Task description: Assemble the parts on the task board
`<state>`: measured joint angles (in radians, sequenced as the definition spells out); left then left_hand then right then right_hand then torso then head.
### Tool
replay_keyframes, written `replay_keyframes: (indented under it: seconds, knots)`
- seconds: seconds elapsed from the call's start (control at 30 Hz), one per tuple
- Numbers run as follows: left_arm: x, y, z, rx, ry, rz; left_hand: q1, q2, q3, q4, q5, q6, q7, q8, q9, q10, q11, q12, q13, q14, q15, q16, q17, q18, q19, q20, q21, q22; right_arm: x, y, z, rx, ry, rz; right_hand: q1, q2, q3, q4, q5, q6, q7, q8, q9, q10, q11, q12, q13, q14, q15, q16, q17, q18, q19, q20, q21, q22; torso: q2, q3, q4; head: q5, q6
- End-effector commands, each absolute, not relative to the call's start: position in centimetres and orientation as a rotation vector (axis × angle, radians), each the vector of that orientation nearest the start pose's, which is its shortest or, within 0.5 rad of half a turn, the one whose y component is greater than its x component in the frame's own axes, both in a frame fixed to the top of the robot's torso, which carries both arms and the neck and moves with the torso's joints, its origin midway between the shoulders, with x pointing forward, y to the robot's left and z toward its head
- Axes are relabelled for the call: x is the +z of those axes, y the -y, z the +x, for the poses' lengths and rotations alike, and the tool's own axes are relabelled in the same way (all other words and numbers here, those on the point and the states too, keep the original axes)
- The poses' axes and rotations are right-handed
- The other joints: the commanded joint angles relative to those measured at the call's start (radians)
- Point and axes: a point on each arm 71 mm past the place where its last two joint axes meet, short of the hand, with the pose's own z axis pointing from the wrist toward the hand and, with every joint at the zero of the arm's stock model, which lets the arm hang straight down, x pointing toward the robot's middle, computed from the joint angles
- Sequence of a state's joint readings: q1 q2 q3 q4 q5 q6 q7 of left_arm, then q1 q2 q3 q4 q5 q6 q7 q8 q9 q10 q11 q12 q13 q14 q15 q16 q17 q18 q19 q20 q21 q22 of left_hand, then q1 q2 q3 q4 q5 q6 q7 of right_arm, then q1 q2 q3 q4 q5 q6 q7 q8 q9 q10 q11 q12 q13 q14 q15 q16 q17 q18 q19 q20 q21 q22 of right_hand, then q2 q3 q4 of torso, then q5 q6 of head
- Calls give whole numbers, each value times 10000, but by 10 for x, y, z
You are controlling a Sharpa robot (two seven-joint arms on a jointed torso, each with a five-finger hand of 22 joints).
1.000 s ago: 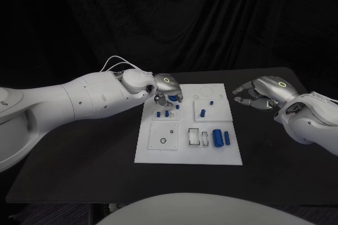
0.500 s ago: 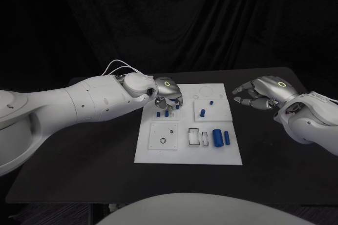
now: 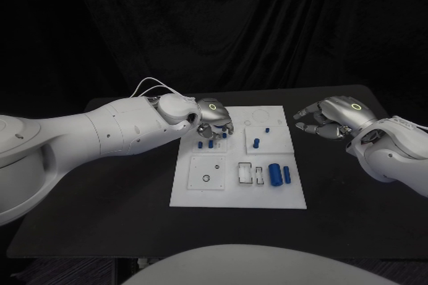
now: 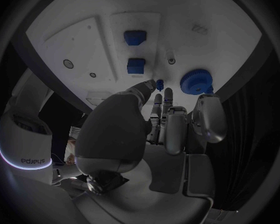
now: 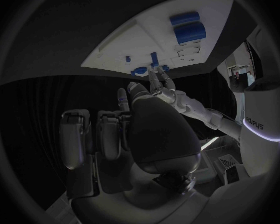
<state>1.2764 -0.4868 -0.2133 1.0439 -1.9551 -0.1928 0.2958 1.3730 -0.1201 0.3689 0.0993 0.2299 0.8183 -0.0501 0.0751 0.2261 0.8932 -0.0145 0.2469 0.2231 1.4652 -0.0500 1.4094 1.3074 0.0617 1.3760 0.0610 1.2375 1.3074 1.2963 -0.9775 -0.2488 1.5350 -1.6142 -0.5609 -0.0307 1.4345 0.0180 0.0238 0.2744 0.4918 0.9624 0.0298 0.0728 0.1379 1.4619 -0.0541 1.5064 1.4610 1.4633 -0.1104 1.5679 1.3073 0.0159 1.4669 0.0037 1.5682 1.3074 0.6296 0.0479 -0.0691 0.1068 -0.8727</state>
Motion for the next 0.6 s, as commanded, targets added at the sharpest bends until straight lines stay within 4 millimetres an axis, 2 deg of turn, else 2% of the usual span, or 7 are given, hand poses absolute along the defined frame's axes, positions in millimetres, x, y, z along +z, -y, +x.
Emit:
replay_keyframes:
  seconds: [0.03,0.37,0.6]
  knots:
    - [-235,-130,534,-5005,-15780,10771,-93,37,73,-20,87,61,-51,64,-13,59,9,38,20,-15,1,64,533,70,69,-13,30,1694,-193,263,466,4909,-14789,-3100,79,-5,37,-3,34,29,18,-57,-8,714,-11,9,330,1075,62,29,2635,-159,1039,75,26,2634,-6,8,-7,12,1]
    - [-238,-128,536,-4875,-15913,10719,-166,40,126,-27,114,253,80,187,22,77,-21,13,36,-30,-5,48,495,76,63,-17,1,1687,-194,262,466,4903,-14804,-3096,77,-4,45,0,36,41,16,-49,-6,717,-14,14,337,1075,60,29,2635,-159,1039,75,26,2634,5,5,-18,40,1]
    - [-244,-126,536,-4873,-16070,10735,-209,76,211,-95,147,621,225,438,143,177,-67,-6,59,-23,-16,63,489,70,90,-24,23,1697,-194,261,466,4927,-14800,-3111,77,-5,49,0,37,39,15,-50,-8,722,-15,22,346,1075,59,29,2635,-159,1039,74,26,2634,6,10,-12,-8,1]
